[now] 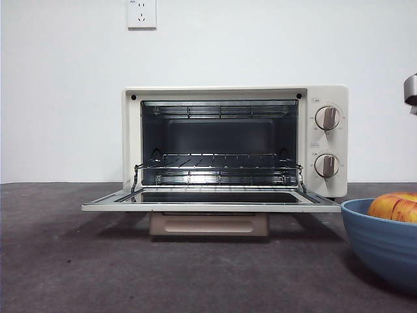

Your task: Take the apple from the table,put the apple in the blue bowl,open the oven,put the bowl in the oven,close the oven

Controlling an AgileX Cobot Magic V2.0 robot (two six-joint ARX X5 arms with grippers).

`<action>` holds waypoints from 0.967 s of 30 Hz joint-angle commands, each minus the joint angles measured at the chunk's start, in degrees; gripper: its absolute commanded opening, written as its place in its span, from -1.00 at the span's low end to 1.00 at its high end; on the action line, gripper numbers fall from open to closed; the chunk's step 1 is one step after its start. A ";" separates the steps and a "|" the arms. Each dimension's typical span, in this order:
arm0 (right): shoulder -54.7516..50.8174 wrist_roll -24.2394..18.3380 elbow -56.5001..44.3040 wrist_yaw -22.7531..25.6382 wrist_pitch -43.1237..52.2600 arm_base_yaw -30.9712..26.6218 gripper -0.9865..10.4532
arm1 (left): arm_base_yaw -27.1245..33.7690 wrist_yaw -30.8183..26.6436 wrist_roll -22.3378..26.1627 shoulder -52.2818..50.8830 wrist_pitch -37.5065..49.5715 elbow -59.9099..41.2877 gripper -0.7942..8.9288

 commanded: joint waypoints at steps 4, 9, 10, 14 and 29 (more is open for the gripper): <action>2.58 -0.85 -0.22 0.31 0.66 1.40 -0.73 | -0.15 -0.09 -0.22 0.48 0.50 0.61 -0.82; 2.29 -0.79 -0.15 0.26 1.22 1.77 -0.82 | -0.15 -0.13 -0.17 0.85 0.26 0.61 -0.82; 2.21 -0.74 -0.15 0.26 1.22 1.77 -0.82 | -0.15 -0.15 -0.15 1.05 0.04 0.61 -0.82; 1.33 0.13 0.48 0.20 1.01 2.10 -0.82 | -0.15 -0.20 0.59 2.21 -0.48 0.33 -0.82; 3.82 8.33 17.07 4.81 1.20 13.81 -0.82 | -0.15 -0.22 1.77 4.15 2.91 -4.70 -0.82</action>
